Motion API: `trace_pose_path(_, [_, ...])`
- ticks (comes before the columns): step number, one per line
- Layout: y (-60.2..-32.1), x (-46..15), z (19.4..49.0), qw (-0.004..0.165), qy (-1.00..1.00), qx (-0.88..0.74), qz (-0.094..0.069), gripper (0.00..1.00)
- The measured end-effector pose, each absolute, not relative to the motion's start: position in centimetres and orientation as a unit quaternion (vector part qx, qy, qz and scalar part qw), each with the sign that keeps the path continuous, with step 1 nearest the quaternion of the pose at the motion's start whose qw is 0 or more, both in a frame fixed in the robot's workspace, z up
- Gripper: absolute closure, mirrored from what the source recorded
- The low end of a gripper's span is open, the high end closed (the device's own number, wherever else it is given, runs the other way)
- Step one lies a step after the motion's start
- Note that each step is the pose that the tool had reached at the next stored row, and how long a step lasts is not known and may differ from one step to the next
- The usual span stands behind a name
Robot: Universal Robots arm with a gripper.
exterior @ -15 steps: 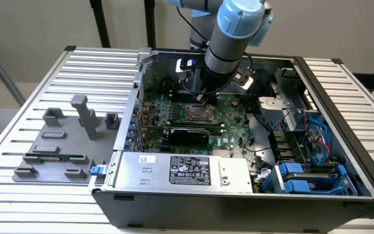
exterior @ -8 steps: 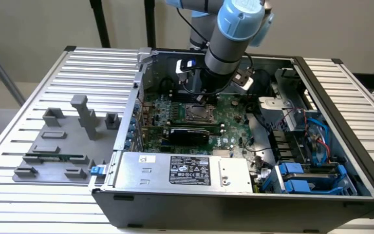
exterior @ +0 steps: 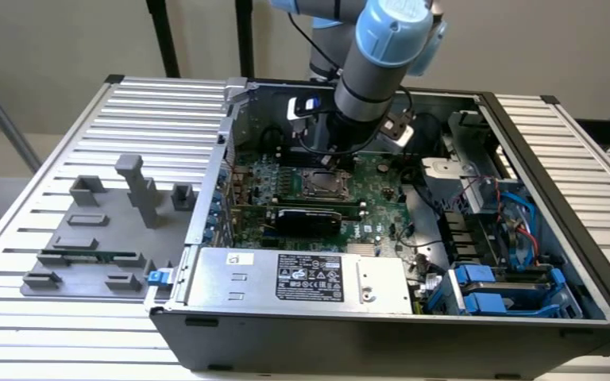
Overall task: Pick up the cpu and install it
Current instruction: 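Install the first cpu locking lever, then install the second cpu locking lever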
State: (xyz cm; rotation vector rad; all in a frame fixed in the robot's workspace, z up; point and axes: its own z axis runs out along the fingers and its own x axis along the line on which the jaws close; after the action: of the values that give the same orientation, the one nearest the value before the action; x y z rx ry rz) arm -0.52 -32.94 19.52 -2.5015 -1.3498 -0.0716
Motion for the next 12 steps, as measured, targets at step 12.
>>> trace_pose_path(12, [-33.05, -0.52, 20.0, 0.15, -0.47, -0.87, -0.024, 0.89])
